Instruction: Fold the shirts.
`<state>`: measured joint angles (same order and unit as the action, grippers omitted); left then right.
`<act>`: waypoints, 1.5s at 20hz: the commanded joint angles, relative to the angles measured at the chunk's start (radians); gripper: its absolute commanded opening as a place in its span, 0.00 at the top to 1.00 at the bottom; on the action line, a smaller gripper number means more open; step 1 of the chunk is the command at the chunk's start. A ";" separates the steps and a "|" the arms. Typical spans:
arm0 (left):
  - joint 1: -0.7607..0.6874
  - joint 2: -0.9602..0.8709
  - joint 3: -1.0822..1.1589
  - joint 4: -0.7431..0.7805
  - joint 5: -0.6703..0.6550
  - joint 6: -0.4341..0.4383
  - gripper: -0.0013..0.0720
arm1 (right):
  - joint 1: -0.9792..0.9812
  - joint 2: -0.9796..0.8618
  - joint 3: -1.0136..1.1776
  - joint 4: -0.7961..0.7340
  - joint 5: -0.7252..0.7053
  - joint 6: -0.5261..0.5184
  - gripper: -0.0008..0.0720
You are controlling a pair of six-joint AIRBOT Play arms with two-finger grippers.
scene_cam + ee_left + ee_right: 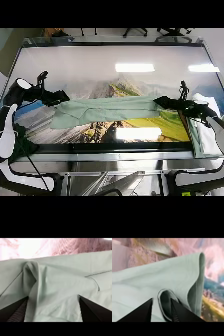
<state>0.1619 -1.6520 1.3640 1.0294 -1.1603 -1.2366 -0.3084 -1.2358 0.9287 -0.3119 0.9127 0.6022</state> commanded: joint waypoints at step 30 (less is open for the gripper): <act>-0.843 -0.359 0.277 -0.116 0.262 -0.140 0.97 | 0.092 0.275 0.551 -0.242 0.612 0.577 0.97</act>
<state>-0.5587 -1.9038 1.5406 0.9215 -0.9466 -1.3289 -0.2161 -1.0183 1.4117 -0.5568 1.4216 1.0924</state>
